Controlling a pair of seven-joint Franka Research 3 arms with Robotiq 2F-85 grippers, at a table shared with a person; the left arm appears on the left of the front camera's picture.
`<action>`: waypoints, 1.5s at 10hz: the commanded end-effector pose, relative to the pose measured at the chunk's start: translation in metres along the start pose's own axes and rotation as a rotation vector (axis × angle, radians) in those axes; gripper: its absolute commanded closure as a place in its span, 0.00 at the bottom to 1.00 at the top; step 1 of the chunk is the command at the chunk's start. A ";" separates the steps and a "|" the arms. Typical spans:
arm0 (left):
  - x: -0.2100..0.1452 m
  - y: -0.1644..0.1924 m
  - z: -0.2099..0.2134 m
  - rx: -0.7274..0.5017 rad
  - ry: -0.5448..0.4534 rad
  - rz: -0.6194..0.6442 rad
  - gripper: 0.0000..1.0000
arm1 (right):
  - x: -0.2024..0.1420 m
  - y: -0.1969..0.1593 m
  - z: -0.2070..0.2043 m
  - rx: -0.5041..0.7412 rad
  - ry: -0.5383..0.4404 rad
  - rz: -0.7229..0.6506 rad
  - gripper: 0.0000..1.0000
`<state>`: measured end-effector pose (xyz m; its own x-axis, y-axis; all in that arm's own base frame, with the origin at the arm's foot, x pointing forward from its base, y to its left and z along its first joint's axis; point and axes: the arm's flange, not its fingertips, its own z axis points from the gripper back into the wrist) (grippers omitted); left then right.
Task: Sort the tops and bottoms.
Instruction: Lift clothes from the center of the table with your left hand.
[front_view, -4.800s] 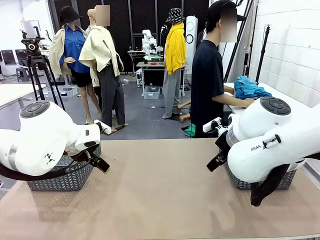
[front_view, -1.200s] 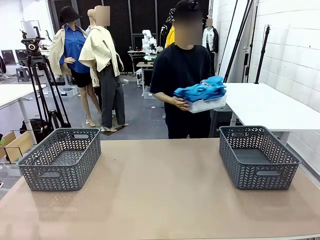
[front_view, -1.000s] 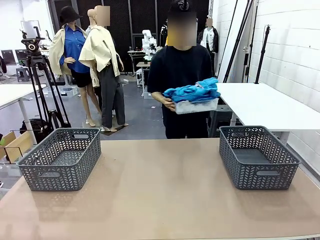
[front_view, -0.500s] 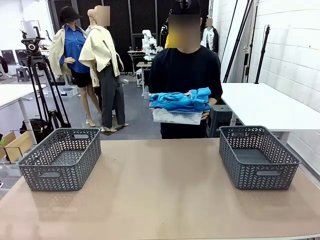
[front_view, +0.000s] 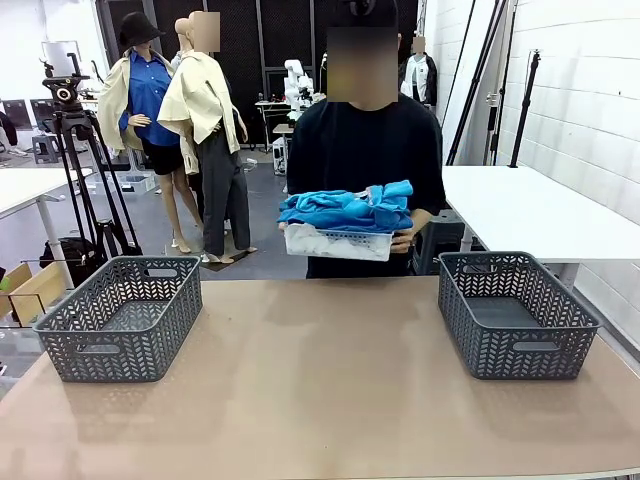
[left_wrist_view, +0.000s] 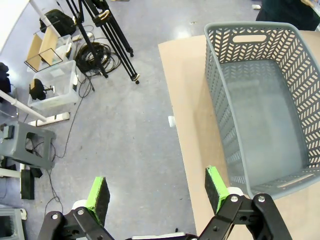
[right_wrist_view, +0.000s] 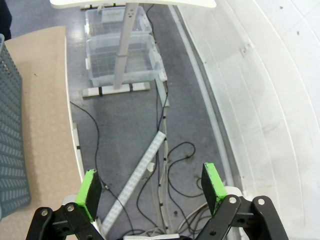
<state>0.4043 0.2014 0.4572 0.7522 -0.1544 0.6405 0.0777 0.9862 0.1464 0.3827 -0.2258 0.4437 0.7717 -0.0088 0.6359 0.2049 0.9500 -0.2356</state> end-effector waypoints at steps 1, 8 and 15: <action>-0.003 0.003 0.000 0.004 -0.008 -0.013 0.00 | 0.000 0.001 0.000 0.002 0.005 0.011 0.00; -0.003 0.003 0.000 0.004 -0.008 -0.013 0.00 | 0.000 0.001 0.000 0.002 0.005 0.011 0.00; -0.003 0.003 0.000 0.004 -0.008 -0.013 0.00 | 0.000 0.001 0.000 0.002 0.005 0.011 0.00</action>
<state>0.4043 0.2014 0.4572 0.7523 -0.1544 0.6405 0.0777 0.9862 0.1464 0.3827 -0.2257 0.4437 0.7717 -0.0087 0.6359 0.2049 0.9500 -0.2356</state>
